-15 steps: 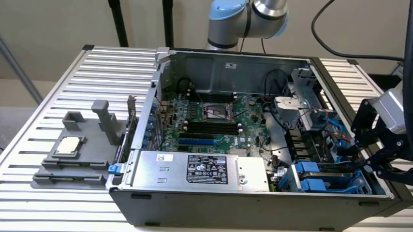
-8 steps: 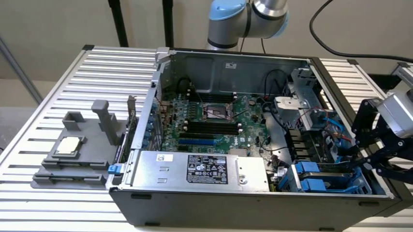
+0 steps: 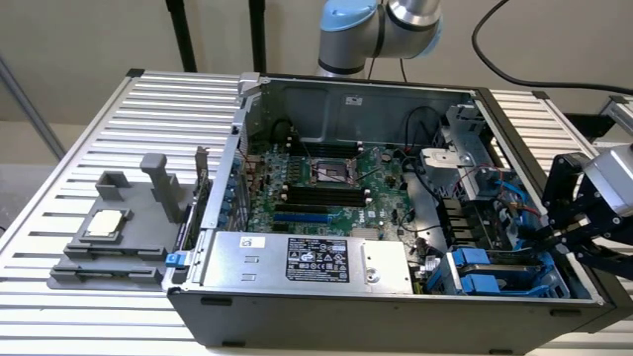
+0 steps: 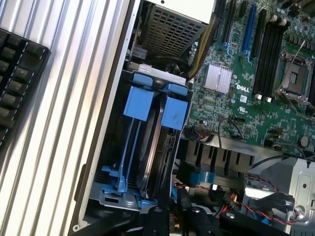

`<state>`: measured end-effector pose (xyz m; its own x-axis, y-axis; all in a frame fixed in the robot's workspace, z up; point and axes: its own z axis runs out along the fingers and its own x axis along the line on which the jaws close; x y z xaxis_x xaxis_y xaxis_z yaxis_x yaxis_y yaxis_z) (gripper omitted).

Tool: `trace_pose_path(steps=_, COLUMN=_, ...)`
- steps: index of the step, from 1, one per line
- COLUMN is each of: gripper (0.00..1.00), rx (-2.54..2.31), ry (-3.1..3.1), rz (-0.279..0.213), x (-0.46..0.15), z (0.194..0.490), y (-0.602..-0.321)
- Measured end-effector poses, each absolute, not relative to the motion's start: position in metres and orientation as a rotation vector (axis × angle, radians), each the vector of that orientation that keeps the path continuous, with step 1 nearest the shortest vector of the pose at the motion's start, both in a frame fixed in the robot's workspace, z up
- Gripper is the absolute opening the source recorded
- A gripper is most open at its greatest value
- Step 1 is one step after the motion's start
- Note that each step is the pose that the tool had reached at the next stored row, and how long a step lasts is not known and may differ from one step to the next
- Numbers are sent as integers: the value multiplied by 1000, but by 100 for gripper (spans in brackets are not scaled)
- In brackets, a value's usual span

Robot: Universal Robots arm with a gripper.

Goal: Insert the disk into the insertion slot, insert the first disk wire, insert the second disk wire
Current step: 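Insert the first disk wire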

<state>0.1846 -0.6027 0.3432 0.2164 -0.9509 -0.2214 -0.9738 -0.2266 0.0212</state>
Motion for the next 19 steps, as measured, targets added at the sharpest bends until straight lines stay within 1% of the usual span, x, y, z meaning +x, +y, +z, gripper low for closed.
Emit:
trace_pose_path(steps=5, gripper=17, rx=-2368, ry=1847, rz=290, x=182, z=343, y=-603)
trace_pose_path(steps=14, gripper=17, rx=-2375, ry=1838, rz=289, x=152, z=347, y=-605)
trace_pose_path(steps=19, gripper=17, rx=-2344, ry=1877, rz=284, x=149, z=348, y=-605)
